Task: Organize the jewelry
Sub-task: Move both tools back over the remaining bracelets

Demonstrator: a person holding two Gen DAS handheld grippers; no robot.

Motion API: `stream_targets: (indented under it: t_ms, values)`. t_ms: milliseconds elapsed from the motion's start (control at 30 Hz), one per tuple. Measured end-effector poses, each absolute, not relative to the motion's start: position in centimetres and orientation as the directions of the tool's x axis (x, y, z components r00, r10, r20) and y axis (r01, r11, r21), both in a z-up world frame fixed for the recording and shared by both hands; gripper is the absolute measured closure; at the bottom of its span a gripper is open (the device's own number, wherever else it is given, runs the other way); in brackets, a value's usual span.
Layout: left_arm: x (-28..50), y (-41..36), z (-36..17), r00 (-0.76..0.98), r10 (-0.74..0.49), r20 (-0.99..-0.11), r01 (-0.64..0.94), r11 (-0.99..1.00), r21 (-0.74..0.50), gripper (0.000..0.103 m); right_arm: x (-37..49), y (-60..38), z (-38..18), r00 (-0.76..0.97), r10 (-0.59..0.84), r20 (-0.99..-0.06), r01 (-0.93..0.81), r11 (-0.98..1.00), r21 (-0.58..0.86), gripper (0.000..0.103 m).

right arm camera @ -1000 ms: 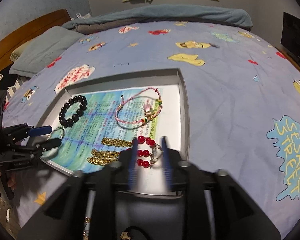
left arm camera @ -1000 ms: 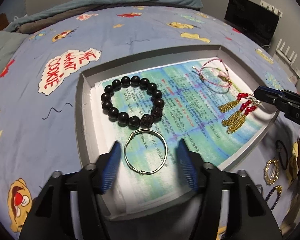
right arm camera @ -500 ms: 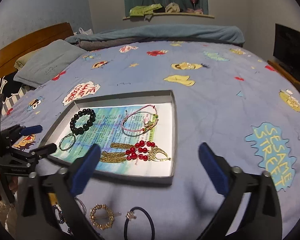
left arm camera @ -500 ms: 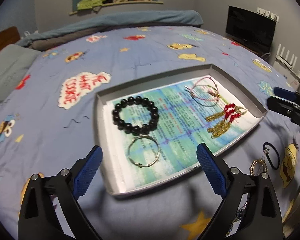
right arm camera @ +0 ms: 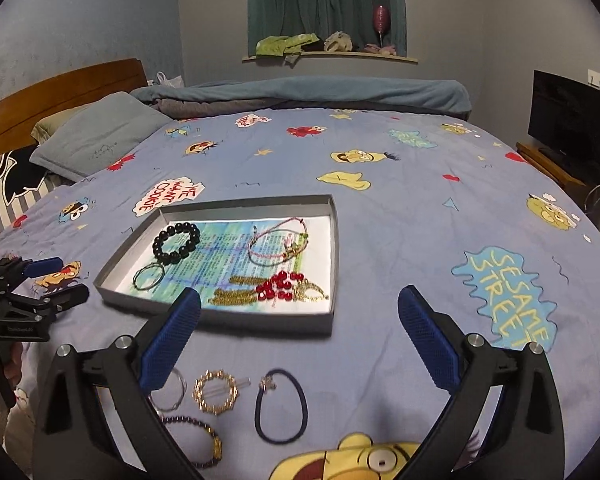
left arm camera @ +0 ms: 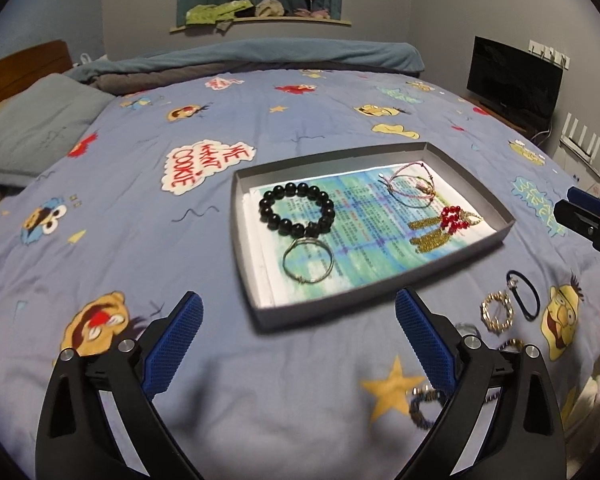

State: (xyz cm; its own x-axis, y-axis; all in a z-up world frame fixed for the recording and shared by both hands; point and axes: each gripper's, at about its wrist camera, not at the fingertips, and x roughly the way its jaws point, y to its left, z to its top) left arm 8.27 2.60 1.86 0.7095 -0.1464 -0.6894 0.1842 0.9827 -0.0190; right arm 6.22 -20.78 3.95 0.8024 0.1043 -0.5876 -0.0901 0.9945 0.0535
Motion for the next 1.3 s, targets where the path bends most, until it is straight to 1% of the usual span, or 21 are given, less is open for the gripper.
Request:
stream_targets:
  t_ms: [300, 433, 767, 1300]
  values:
    - [5.2, 3.1, 2.2, 0.720, -0.147, -0.679, 0.180, 0.983, -0.022, 0.007, 4.2, -21.5, 2.8, 0.777, 0.095, -0.623, -0.064, 0.995, 0.072, 0.005]
    - [3.9, 3.2, 2.1, 0.724, -0.135, -0.676, 0.179, 0.984, -0.005, 0.006, 3.4, -21.5, 2.5, 0.773, 0.093, -0.628, -0.061, 0.996, 0.071, 0.005]
    - [2.0, 2.9, 1.2, 0.703, -0.158, -0.693, 0.194, 0.981, -0.027, 0.006, 1.8, -22.0, 1.8, 0.758, 0.085, -0.647, -0.059, 0.996, 0.062, 0.005]
    - [0.3, 1.7, -0.6, 0.673, -0.166, -0.721, 0.232, 0.973, -0.008, 0.006, 0.1, -23.1, -0.4, 0.721, 0.073, -0.689, -0.050, 0.997, 0.054, 0.005]
